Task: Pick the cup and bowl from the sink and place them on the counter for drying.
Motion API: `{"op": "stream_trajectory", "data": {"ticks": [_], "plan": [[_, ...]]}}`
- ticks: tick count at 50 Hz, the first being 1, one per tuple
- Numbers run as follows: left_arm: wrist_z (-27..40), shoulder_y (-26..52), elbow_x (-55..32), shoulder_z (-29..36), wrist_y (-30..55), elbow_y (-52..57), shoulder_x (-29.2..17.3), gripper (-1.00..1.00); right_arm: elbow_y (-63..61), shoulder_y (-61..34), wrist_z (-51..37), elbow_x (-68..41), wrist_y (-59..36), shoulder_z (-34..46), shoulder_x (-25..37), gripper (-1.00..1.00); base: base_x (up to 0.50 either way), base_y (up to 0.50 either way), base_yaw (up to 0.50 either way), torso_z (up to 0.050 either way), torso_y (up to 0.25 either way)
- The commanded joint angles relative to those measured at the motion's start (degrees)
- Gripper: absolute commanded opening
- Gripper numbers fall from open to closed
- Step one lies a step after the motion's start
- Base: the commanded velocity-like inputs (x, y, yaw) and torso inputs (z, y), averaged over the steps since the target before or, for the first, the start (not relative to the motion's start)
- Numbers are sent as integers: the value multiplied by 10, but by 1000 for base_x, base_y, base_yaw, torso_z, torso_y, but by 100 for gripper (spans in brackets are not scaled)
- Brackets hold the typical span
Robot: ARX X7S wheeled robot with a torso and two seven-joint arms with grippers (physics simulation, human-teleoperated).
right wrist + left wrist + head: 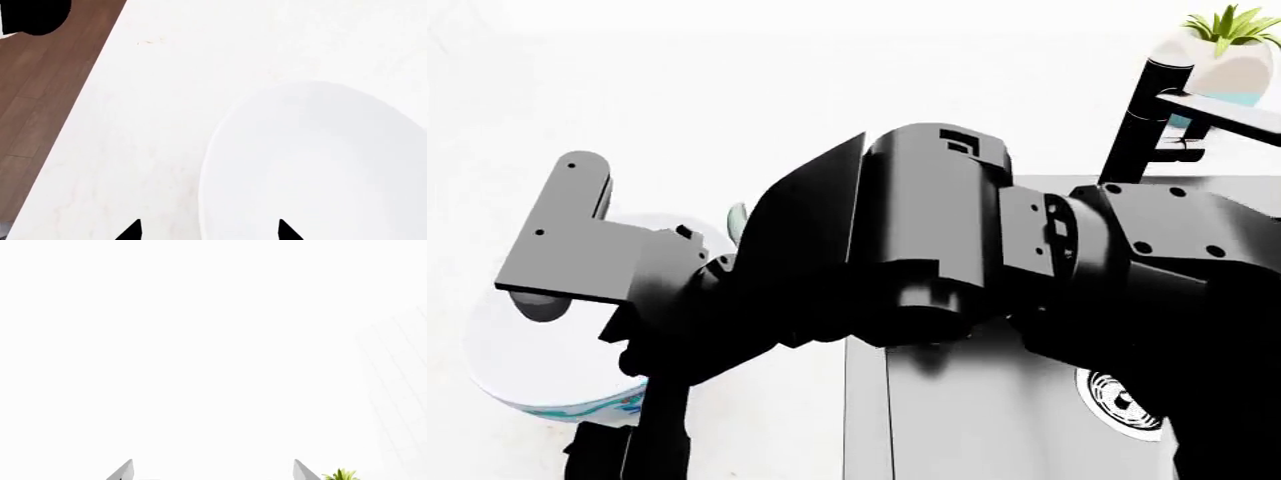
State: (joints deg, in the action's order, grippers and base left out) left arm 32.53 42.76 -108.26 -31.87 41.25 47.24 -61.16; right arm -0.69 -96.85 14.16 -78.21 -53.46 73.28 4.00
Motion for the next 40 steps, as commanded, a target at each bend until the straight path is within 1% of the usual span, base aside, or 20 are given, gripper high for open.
{"op": "stream_trajectory", "data": {"ticks": [1,10,15,25,34,40], "plan": [[1,2,1,7,0,1,0,100,-19,-33,6,-19,8,-33,21,100,0,0,0,0,0],[2,4,0,7,0,1,-3,100,-29,-60,8,-41,15,-71,50,100,0,0,0,0,0],[1,6,-3,1,1,-5,-12,100,-36,-61,3,-53,17,-88,92,100,0,0,0,0,0],[4,38,1,39,-11,-10,-24,100,-52,-61,-9,-72,13,-112,168,100,0,0,0,0,0],[4,47,4,50,-13,-12,-27,100,-74,-54,-26,-90,8,-128,234,100,0,0,0,0,0],[4,58,6,65,-16,-13,-29,100,-104,-33,-47,-103,22,-150,299,100,0,0,0,0,0]]}}
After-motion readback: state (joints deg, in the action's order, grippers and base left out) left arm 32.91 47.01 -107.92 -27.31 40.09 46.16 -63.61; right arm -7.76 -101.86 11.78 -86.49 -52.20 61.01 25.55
